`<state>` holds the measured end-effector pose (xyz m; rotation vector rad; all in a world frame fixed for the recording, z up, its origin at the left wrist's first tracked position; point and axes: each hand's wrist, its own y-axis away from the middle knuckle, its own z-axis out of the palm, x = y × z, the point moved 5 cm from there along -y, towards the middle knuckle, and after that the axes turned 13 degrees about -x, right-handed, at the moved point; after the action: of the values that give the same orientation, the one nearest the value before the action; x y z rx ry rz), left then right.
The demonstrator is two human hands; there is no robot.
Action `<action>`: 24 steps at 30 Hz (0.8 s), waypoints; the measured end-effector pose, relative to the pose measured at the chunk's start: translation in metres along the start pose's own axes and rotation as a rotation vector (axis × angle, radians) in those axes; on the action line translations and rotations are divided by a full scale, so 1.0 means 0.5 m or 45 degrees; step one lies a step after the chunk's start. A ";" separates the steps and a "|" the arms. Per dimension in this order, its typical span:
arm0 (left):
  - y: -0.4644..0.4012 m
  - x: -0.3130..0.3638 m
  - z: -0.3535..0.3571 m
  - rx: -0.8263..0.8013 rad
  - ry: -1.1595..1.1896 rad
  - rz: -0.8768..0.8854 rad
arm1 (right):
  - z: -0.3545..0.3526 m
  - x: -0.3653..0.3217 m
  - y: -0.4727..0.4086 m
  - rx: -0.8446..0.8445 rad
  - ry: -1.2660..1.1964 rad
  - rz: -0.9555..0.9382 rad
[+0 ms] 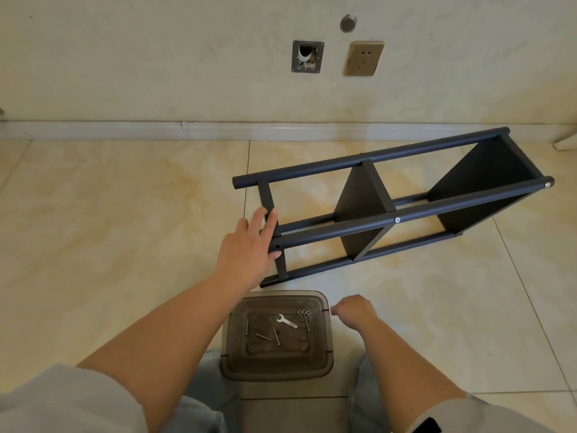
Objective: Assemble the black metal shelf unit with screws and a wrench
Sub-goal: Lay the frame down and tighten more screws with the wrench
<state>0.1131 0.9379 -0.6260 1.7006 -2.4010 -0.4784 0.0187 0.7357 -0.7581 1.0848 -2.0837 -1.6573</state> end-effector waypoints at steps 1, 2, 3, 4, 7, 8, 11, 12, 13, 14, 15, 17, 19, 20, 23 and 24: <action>-0.003 -0.001 -0.001 0.009 -0.029 -0.006 | 0.002 -0.005 0.001 -0.006 0.010 -0.015; -0.006 -0.003 -0.001 0.008 -0.036 -0.013 | 0.009 -0.014 0.009 -0.043 0.053 -0.034; -0.008 -0.006 0.000 0.000 -0.028 -0.017 | 0.020 -0.023 0.015 -0.094 0.093 -0.078; -0.010 -0.008 0.001 -0.013 -0.017 -0.016 | 0.033 -0.028 0.023 -0.157 0.103 -0.108; -0.016 -0.010 0.008 -0.063 0.005 0.017 | 0.053 -0.032 0.021 -0.238 0.141 -0.146; -0.017 -0.010 0.009 -0.076 0.018 0.031 | 0.051 -0.032 0.018 -0.223 0.173 -0.144; -0.019 -0.010 0.013 -0.106 0.049 0.066 | 0.026 -0.025 0.010 -0.044 0.197 -0.100; -0.019 -0.010 0.013 -0.107 0.054 0.068 | 0.015 -0.023 0.009 0.021 0.197 -0.096; -0.019 -0.009 0.013 -0.105 0.050 0.066 | 0.005 -0.016 0.007 0.078 0.214 -0.080; -0.020 -0.009 0.012 -0.101 0.039 0.064 | -0.003 -0.009 0.005 0.118 0.259 -0.072; -0.021 -0.008 0.011 -0.092 0.021 0.060 | -0.009 -0.003 0.001 0.143 0.289 -0.068; -0.024 -0.007 0.009 -0.070 -0.015 0.048 | -0.015 0.007 -0.006 0.245 0.283 -0.052; -0.027 -0.005 0.008 -0.052 -0.021 0.051 | -0.018 0.009 -0.001 0.436 0.274 0.012; -0.028 -0.003 0.007 -0.039 -0.012 0.053 | -0.021 0.004 0.008 0.549 0.344 0.028; -0.030 0.000 0.005 -0.003 0.035 0.064 | 0.000 -0.024 0.018 0.683 0.696 -0.154; -0.032 0.000 0.006 0.011 0.061 0.065 | 0.017 -0.032 0.008 0.644 0.745 -0.224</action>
<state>0.1264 0.9335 -0.6342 1.6304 -2.4097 -0.4152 0.0228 0.7529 -0.7533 1.6956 -2.0653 -0.7183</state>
